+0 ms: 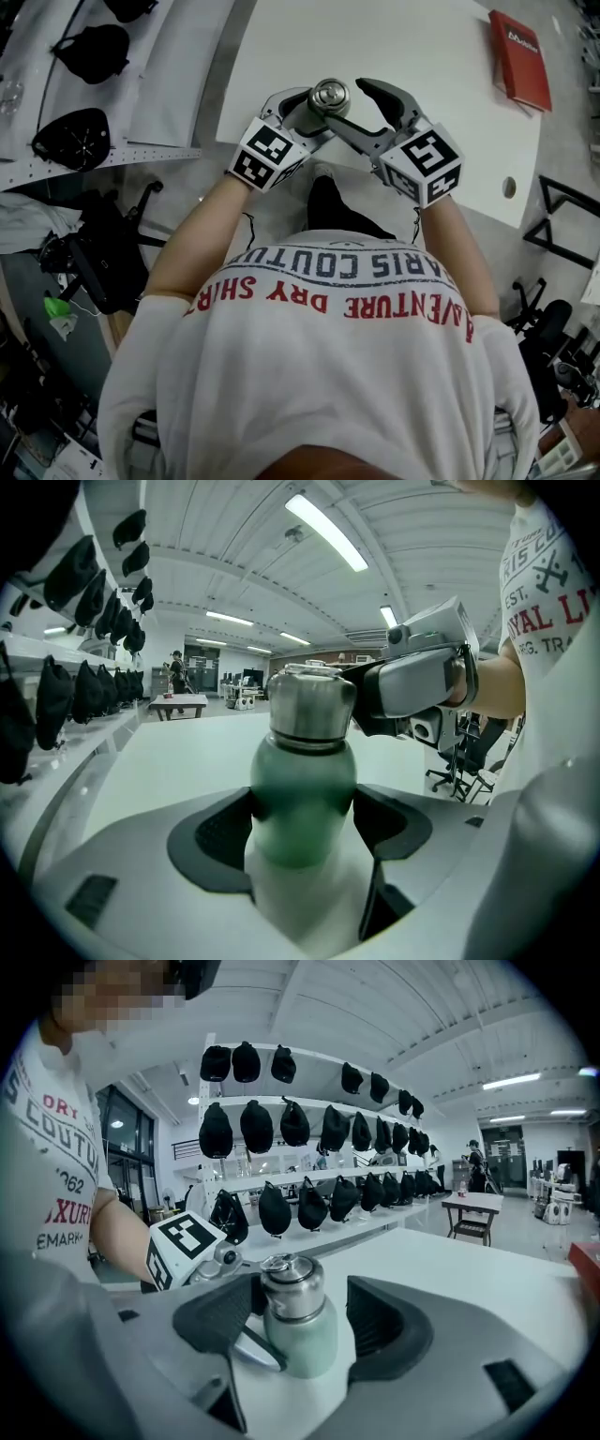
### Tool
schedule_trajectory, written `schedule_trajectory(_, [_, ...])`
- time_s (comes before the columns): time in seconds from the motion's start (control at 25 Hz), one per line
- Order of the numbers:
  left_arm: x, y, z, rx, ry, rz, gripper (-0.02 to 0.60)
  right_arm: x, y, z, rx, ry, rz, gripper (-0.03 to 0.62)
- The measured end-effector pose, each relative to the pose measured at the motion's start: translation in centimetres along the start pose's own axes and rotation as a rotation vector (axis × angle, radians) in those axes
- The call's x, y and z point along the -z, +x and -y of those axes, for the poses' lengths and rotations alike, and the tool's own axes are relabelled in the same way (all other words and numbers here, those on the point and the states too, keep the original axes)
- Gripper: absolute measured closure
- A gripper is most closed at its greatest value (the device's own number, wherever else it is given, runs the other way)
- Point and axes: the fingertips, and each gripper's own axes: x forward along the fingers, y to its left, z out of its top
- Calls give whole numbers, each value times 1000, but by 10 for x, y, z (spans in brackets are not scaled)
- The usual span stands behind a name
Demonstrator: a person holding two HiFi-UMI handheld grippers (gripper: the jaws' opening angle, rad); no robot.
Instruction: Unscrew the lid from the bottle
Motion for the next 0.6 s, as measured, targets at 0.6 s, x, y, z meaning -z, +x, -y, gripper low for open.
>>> schedule_trajectory(0.6, [1,0,-1,10,6,0,229,-3,19,-8,-39,-122,-8,347])
